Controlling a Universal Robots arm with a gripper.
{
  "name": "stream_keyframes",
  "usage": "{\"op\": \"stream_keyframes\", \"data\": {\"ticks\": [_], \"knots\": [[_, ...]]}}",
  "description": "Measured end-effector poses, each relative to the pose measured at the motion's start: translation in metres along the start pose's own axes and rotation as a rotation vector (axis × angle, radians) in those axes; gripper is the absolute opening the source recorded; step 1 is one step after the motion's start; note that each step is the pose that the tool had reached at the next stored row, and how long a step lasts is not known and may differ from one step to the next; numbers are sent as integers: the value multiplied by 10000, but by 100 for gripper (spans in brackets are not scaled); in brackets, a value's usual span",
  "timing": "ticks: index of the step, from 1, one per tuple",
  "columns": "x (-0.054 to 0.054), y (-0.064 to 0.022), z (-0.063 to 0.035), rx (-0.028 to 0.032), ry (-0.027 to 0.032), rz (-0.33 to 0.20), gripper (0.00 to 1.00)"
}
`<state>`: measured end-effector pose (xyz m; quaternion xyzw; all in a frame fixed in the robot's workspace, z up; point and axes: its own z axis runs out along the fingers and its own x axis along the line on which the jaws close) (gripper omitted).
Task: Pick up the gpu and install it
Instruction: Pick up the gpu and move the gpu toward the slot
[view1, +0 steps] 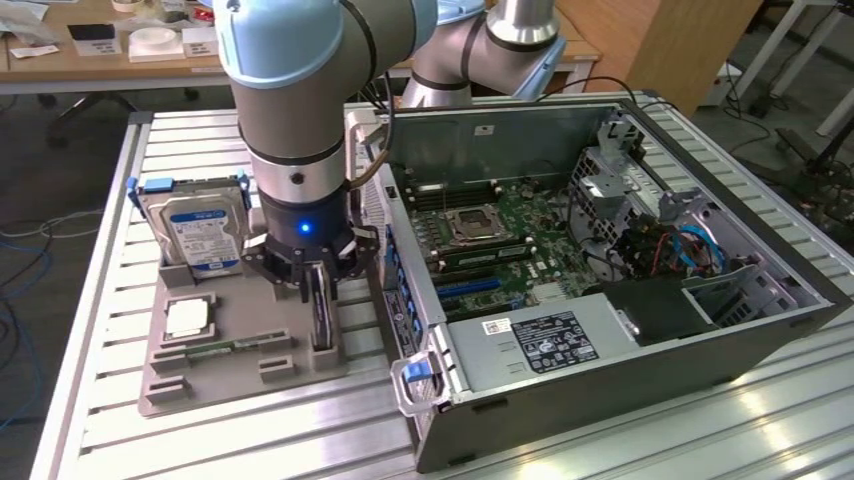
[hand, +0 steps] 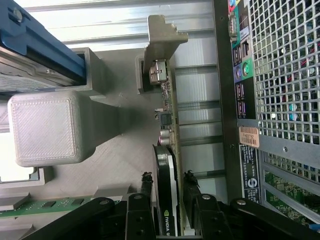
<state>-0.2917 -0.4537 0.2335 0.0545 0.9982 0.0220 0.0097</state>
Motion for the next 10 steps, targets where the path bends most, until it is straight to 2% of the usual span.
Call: {"op": "stream_keyframes", "data": {"ticks": [10], "knots": [[-3, 0, 0, 0, 0, 0, 39]]}}
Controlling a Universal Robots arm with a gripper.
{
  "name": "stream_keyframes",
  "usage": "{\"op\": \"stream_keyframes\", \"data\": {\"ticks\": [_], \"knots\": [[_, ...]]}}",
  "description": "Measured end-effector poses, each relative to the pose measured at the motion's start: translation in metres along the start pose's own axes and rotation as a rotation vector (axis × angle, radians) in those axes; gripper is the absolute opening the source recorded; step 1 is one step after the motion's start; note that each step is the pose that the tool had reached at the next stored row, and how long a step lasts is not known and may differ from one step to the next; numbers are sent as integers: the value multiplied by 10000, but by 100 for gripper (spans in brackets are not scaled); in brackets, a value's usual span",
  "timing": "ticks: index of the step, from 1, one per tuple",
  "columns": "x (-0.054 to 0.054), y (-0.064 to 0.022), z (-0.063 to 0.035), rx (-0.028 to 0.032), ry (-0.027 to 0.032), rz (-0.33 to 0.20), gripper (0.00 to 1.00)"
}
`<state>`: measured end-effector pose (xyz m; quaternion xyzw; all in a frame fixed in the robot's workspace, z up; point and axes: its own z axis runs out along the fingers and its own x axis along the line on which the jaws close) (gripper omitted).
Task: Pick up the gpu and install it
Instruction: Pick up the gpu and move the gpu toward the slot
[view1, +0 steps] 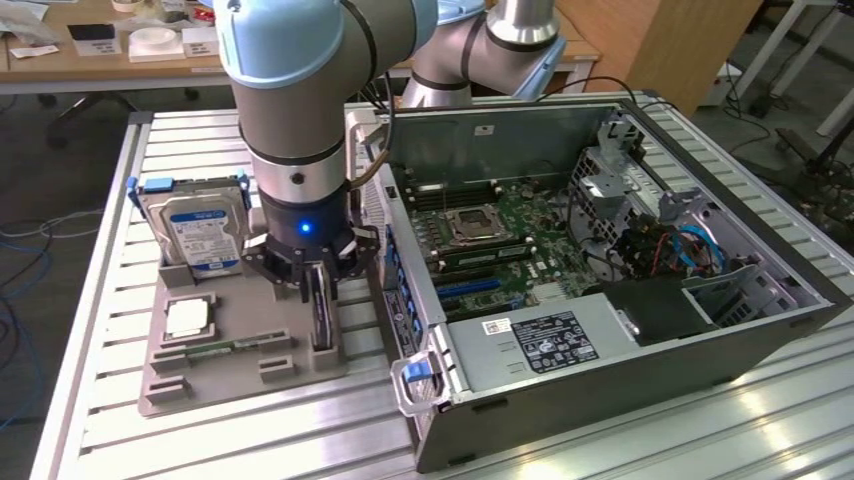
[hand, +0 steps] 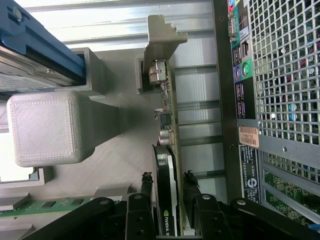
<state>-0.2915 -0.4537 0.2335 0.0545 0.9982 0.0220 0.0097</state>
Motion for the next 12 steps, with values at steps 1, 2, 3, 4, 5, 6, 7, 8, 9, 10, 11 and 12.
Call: {"op": "stream_keyframes", "data": {"ticks": [1, 2, 3, 4, 5, 6, 7, 8, 9, 10, 11, 12], "knots": [[0, 0, 0, 0, 1, 0, 39], [0, 0, 0, 0, 0, 0, 39], [0, 0, 0, -1, 0, 0, 37], [0, 0, -1, 1, 3, 1, 31], [0, 0, 0, 1, 0, 0, 31], [0, 0, -1, 1, 1, 0, 31], [0, 0, 0, 1, 0, 1, 27], [0, 0, 0, 0, 0, 0, 27], [0, 0, 0, 0, 1, 1, 27], [0, 0, 0, 1, 1, 1, 27], [0, 0, 0, 0, 0, 1, 27], [0, 0, 0, 0, 0, 0, 27]]}}
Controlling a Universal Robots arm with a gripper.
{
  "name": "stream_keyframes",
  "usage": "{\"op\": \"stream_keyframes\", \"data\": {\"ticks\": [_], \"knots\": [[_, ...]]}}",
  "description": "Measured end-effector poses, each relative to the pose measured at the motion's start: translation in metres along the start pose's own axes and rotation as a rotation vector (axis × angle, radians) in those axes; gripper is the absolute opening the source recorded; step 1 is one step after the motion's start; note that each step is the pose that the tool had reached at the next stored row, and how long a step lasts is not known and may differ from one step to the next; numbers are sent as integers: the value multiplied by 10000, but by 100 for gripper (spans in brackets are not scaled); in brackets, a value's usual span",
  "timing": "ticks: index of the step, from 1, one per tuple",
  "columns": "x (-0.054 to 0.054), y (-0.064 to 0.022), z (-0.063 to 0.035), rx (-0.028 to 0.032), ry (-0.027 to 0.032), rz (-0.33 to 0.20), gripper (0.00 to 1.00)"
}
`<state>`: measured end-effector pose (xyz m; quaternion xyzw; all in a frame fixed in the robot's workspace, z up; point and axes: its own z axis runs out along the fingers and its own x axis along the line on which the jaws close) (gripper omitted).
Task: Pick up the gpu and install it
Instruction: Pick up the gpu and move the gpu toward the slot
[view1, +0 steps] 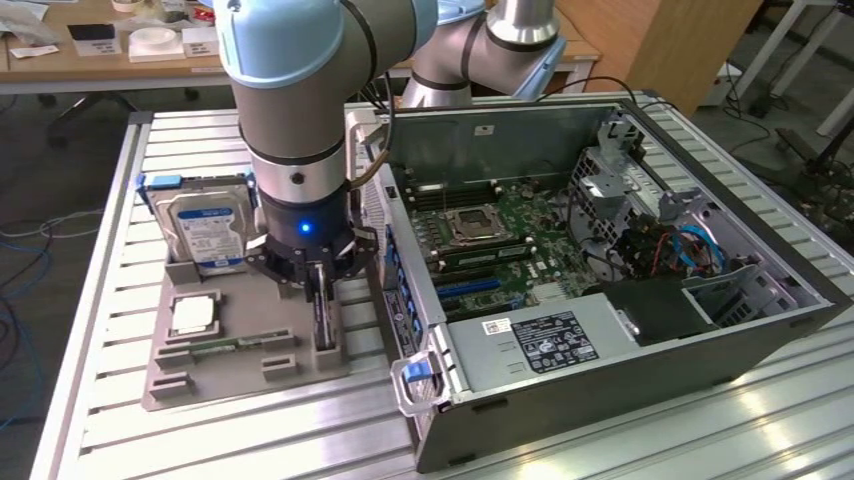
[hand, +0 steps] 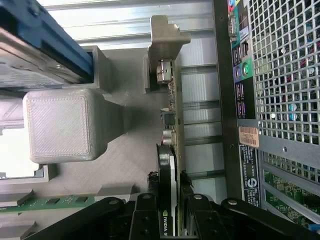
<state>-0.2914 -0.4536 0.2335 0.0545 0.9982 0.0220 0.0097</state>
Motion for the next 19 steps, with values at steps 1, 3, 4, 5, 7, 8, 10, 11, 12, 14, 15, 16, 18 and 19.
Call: {"op": "stream_keyframes", "data": {"ticks": [1, 3, 4, 5, 7, 8, 10, 11, 12, 14, 15, 16, 18, 19], "knots": [[0, 0, 0, 0, 0, 0, 27], [0, 0, 0, 0, 0, 0, 27], [0, 0, 0, 0, 1, -6, 27], [0, 0, 0, -1, 4, -63, 27], [0, 0, 0, -5, 11, -242, 27], [0, 0, 1, -5, 12, -261, 27], [0, 0, 1, -5, 12, -262, 27], [0, 0, 1, -5, 13, -262, 27], [0, 0, 1, -6, 12, -262, 27], [0, 0, 0, -6, 11, -262, 27], [-1, 1, -7, -7, 11, -262, 27], [-1, 1, -21, -7, 11, -262, 27], [-1, 3, -61, -6, 12, -262, 27], [-1, 4, -82, -6, 12, -263, 27]]}}
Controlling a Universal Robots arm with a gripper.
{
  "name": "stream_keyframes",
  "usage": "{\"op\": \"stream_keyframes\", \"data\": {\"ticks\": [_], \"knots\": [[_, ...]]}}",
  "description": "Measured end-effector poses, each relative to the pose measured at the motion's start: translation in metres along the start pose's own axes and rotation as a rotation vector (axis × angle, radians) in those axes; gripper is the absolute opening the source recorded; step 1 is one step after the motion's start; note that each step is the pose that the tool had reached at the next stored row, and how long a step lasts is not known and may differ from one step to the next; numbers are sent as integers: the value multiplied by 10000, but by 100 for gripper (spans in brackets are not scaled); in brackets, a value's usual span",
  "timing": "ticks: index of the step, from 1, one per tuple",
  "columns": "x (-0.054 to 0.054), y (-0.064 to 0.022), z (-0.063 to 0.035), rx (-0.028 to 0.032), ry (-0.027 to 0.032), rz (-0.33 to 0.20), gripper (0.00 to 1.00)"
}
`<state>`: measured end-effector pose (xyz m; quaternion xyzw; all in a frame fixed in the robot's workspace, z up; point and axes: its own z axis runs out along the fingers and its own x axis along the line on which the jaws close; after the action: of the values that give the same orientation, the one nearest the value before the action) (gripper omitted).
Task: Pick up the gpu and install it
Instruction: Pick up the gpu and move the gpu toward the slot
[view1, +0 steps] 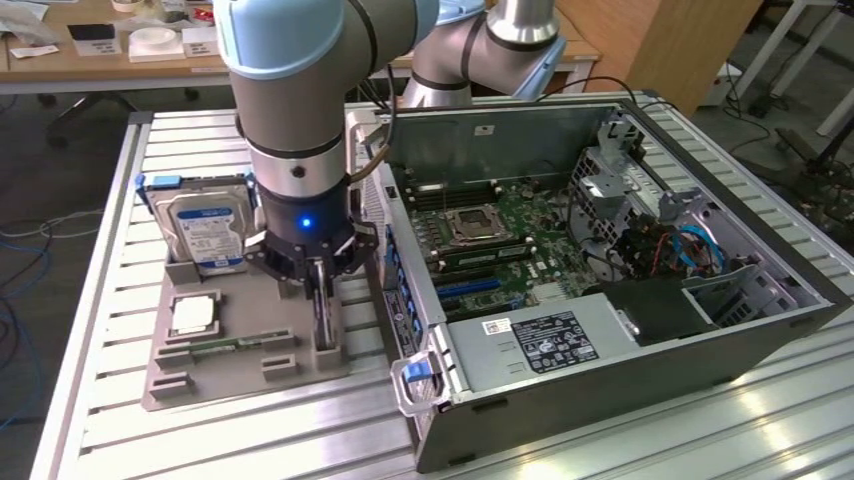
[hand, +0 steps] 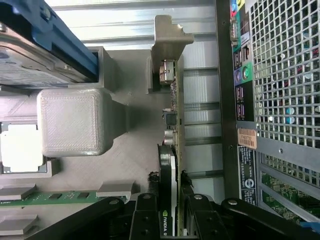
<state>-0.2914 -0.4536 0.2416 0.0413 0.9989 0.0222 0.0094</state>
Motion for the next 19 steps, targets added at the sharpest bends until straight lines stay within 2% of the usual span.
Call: {"op": "stream_keyframes", "data": {"ticks": [12, 19], "knots": [[-5, 12, -261, -1, 4, -74, 27], [-8, 20, -446, -1, 6, -127, 27]]}}
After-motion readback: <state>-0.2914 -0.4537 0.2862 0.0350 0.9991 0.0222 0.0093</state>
